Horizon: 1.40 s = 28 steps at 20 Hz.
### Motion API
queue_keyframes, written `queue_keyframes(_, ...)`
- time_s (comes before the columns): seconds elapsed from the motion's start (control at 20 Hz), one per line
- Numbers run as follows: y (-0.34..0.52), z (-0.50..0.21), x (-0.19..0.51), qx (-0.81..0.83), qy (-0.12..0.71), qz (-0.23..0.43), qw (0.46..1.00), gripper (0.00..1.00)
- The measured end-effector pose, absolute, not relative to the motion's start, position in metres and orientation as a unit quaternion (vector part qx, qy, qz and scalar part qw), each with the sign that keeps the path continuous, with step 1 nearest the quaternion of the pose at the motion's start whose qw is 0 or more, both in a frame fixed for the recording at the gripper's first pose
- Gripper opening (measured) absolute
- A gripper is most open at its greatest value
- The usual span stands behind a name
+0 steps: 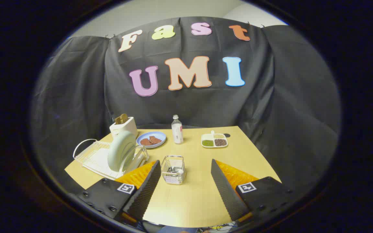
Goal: Take the plate from the dish rack, then take the spoon from the basket and place it into the plate.
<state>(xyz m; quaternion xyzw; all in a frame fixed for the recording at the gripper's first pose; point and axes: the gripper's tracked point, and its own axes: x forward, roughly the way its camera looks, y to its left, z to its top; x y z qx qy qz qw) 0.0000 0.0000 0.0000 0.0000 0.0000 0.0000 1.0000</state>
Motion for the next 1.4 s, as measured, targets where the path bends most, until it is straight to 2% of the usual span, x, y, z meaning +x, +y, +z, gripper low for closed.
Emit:
queue_keyframes(0.9,0.002,0.004,-0.002,-0.014,-0.015,-0.004,1.000,0.96)
queue_keyframes(1.4,0.084,0.026,0.028,-0.034,-0.041,0.068,0.996,0.96)
